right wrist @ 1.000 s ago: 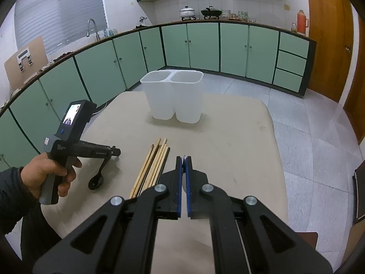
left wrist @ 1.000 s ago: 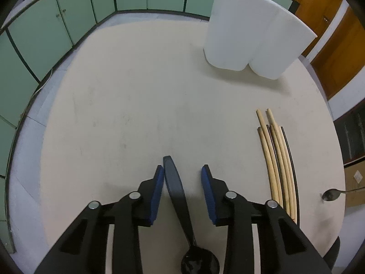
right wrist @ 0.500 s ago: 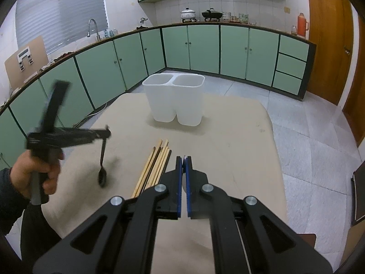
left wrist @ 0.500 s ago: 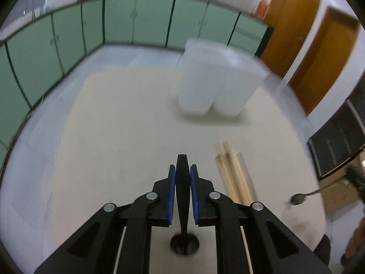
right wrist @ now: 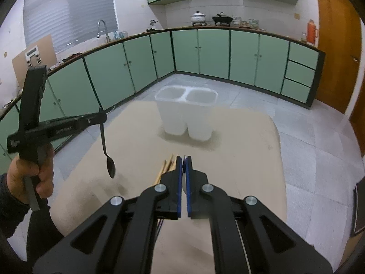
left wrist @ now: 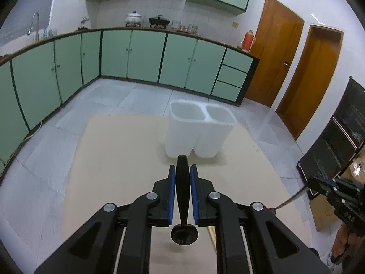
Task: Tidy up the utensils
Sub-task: 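Carry the black spoon into the white holder with the left tool while the right tool places the silver spoon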
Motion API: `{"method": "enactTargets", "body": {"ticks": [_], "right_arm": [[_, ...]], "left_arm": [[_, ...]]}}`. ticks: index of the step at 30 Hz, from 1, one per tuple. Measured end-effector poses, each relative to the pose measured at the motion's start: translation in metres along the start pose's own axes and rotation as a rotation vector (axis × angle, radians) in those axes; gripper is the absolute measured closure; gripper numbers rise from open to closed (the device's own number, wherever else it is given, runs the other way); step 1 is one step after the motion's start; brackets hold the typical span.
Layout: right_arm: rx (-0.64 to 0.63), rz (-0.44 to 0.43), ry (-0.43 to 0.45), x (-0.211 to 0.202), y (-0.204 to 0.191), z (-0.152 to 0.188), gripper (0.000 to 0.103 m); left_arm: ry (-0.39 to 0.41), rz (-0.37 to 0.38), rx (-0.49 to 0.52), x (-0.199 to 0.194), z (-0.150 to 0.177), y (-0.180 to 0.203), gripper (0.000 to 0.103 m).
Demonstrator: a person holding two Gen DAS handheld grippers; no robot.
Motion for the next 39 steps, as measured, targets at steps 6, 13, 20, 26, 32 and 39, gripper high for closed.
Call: {"method": "enactTargets", "body": {"ticks": [6, 13, 20, 26, 32, 39], "right_arm": [[-0.052, -0.008, 0.005, 0.015, 0.014, -0.070, 0.101], [-0.030, -0.035, 0.051, 0.037, 0.032, -0.155, 0.101], [0.005, -0.004, 0.066, 0.082, 0.057, -0.188, 0.101], [0.035, -0.003, -0.019, 0.127, 0.070, -0.150, 0.101], [0.057, -0.006, -0.006, 0.118, 0.069, -0.133, 0.089], [0.028, 0.020, 0.141, 0.030, 0.060, -0.126, 0.080]], "left_arm": [[0.080, 0.014, 0.038, -0.002, -0.046, 0.021, 0.090], [0.176, -0.003, 0.082, 0.020, -0.112, 0.045, 0.090], [0.252, -0.015, 0.069, 0.063, -0.154, 0.050, 0.090], [0.203, -0.028, 0.041, 0.119, -0.132, 0.036, 0.090], [0.173, -0.038, 0.057, 0.116, -0.108, 0.030, 0.090], [0.256, -0.048, 0.039, 0.018, -0.102, 0.021, 0.053]]}}
Point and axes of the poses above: each gripper's, at about its wrist camera, not at the fingertips, and x roughly the way its jaws point, y to its right, z to its underside, the point moved 4 cm from there along x, roughly the way its jaws point, and after that the axes turned 6 degrees about -x, right-handed, at the moved point
